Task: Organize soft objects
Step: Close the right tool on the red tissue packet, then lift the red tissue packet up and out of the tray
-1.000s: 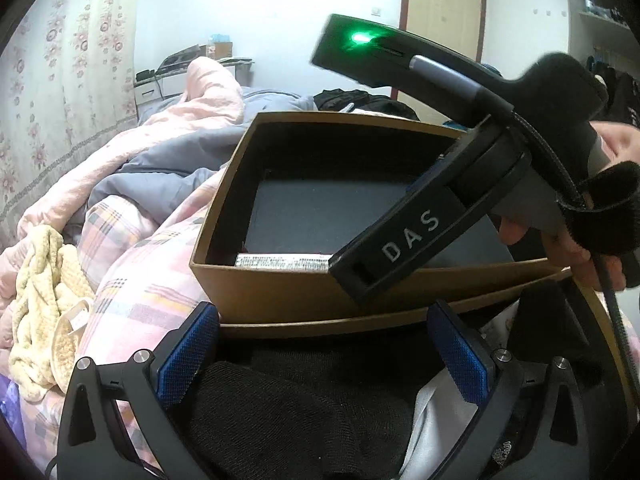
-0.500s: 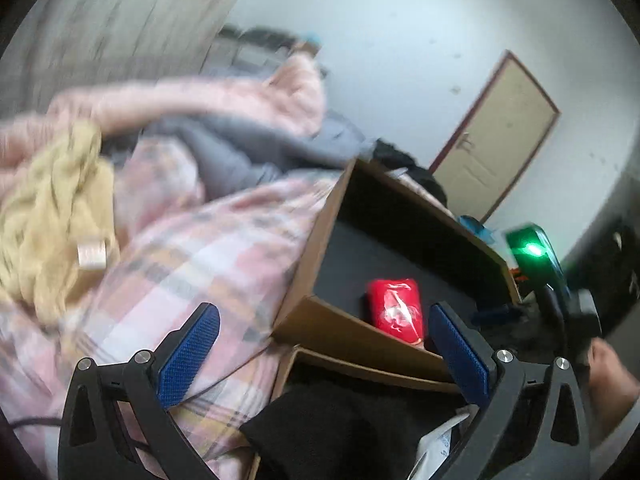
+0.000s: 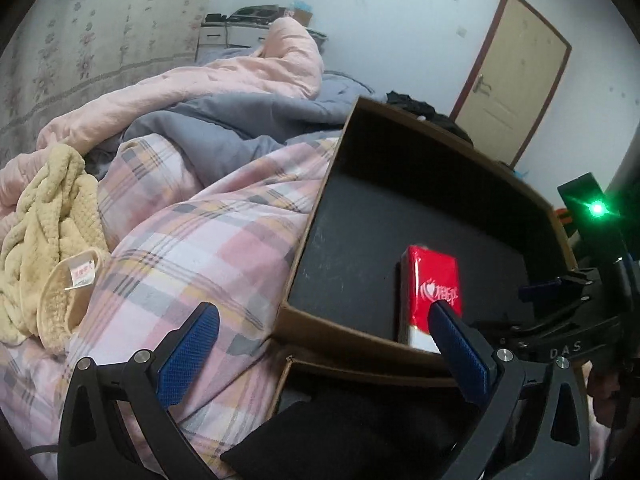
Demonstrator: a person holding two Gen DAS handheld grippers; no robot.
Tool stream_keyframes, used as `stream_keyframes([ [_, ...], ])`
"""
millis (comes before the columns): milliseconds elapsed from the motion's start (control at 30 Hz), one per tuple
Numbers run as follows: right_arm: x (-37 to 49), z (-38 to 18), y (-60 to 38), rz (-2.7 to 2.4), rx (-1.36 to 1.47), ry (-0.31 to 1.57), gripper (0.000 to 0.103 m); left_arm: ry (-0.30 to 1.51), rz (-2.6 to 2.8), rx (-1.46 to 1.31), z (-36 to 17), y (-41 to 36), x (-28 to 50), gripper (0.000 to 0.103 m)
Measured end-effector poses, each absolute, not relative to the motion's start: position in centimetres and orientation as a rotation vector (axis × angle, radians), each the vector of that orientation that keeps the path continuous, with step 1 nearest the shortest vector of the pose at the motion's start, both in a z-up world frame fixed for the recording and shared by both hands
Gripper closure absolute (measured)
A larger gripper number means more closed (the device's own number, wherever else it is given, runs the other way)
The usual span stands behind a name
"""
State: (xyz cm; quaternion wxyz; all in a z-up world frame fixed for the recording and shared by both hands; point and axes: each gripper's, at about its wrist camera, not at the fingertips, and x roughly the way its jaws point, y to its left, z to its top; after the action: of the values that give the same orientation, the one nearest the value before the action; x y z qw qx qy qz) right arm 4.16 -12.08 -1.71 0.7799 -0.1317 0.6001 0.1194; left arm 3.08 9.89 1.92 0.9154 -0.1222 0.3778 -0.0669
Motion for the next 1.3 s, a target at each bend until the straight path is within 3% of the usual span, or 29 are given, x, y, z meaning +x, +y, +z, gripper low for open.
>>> stream_keyframes([
  [200, 4.0, -1.3, -12.4, 0.231, -0.303, 1.273, 0.001, 0.797, -0.153, -0.285, 1.3, 10.4, 3.4, 0.0],
  [400, 7.5, 1.7, -13.4, 0.234, -0.131, 1.224, 0.001, 0.785, -0.14, -0.29, 1.2, 10.4, 3.2, 0.0],
  [567, 10.4, 1.2, -12.5, 0.22, -0.065, 1.299, 0.002, 0.762, -0.127, -0.298, 1.0, 10.3, 2.6, 0.0],
  [700, 11.6, -0.8, -11.2, 0.224, -0.065, 1.376, 0.021, 0.767, -0.134, -0.307, 0.9, 10.4, 2.6, 0.0],
  [967, 12.1, -3.5, -9.4, 0.279, -0.091, 1.395, 0.028, 0.762, -0.132, -0.301, 1.0, 10.4, 2.6, 0.0],
  [1000, 11.8, -3.4, -8.6, 0.279, -0.097, 1.392, 0.033, 0.761, -0.132, -0.301, 1.0, 10.4, 2.6, 0.0],
  [1033, 11.5, -3.3, -8.3, 0.276, -0.101, 1.386, 0.046, 0.76, -0.134, -0.301, 1.0, 10.4, 2.6, 0.0],
  [1067, 11.5, -3.2, -8.6, 0.279, -0.089, 1.383, 0.053, 0.759, -0.135, -0.301, 1.0, 10.4, 2.6, 0.0],
  [1300, 11.2, -2.3, -9.1, 0.233, -0.069, 1.304, 0.06, 0.755, -0.135, -0.299, 1.0, 10.4, 2.6, 0.0],
])
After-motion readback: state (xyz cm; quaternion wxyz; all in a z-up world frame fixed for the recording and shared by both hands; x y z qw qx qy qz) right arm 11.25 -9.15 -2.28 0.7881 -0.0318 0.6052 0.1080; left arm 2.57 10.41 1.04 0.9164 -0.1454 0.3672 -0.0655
